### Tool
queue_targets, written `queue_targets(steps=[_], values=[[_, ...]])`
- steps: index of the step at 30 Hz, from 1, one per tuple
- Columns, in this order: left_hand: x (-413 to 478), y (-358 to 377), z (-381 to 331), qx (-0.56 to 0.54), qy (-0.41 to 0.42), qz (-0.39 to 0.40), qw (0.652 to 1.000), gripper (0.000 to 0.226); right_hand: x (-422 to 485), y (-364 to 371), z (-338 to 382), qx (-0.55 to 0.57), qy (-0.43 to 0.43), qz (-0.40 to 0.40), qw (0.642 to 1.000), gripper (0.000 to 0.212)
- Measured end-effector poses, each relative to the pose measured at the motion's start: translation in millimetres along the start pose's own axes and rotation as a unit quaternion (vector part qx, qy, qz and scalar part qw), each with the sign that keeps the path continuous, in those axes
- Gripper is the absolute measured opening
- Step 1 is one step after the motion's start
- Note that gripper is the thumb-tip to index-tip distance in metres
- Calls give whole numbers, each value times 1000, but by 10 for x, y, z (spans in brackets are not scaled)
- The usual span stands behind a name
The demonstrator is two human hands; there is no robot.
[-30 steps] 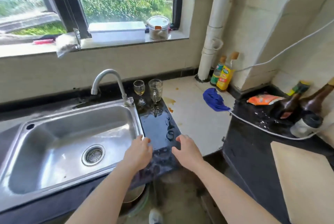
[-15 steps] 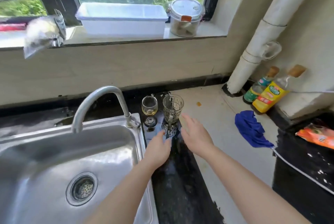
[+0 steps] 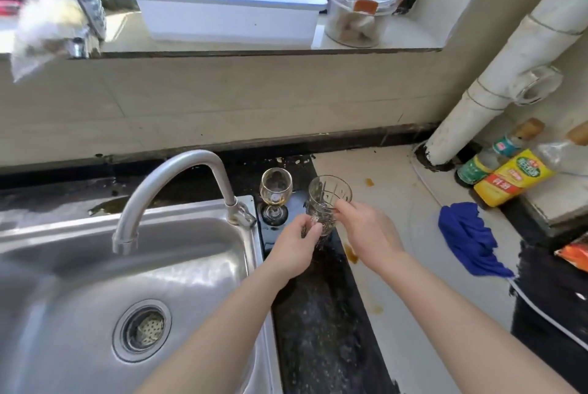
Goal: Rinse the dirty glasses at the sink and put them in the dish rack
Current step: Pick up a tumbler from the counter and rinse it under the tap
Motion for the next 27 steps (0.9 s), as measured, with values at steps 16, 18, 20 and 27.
queue_targets(steps=[16,18,20,27], values=[[-1450,-1452,978,-208,-70,-17,976,26,-234,160,1214,291,129,73,945,41],[-1463,-1667,1037,-188,-73,-25,979,36,-36,413,1394,257,148,114,948,51],[-1449,-1830,1090,-166,-69,-25,983,47,157,592,1486,223,172,122,952,52],[-1374,-2086,1295,-207,-57,-23,976,27,449,749,1447,137,225,16,964,32]])
Point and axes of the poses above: each hand's wrist, its own x-axis towards the middle knuckle, its own y-axis out of the palm, z = x × y, the point moved 8 cm from there along x, towards the middle knuckle, and after that the axes turned 5 degrees about -x, right-handed, at the moved point
